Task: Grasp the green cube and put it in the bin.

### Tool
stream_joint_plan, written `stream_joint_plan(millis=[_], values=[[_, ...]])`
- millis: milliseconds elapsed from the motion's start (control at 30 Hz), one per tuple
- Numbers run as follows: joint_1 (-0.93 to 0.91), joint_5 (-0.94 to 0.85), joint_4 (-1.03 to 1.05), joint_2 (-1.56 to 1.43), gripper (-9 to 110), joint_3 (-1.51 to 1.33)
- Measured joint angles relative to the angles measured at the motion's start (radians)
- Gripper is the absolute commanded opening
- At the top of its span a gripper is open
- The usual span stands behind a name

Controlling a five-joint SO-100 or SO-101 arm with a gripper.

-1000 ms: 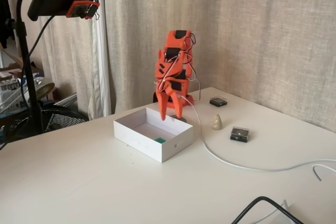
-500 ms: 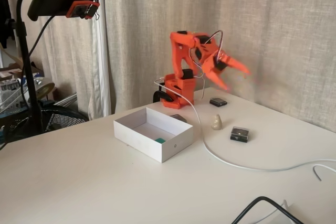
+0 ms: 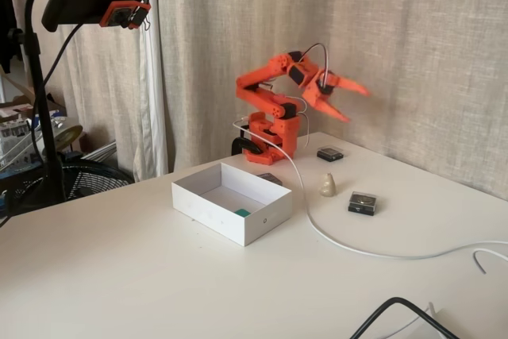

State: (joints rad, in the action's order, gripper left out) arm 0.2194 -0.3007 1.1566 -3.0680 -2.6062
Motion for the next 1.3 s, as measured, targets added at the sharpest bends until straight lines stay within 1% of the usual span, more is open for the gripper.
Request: stream_joint_plan(millis=[167,300,500,533,600,700,767,800,833,867,1300], values=[[-0.009,0.0,0.138,-0.147,29,-0.114],[-0.026,0.0,0.169,-0.224,29,-0.201],[-0.048,0.0,0.196,-0.233,28,-0.273],[-0.051,0.0,0.199,-0.235,26,-0.284],[-0.052,0.0,0.199,-0.235,16,-0.301],[-0.061,-0.006,0.192,-0.235,11,-0.336],[-0.06,-0.011,0.19,-0.235,2,-0.336],[-0.06,-0.014,0.19,-0.235,2,-0.336],[-0.06,-0.015,0.19,-0.235,-6,-0.337],[-0.06,-0.017,0.19,-0.235,-8,-0.341],[-0.054,-0.017,0.19,-0.235,-8,-0.342]])
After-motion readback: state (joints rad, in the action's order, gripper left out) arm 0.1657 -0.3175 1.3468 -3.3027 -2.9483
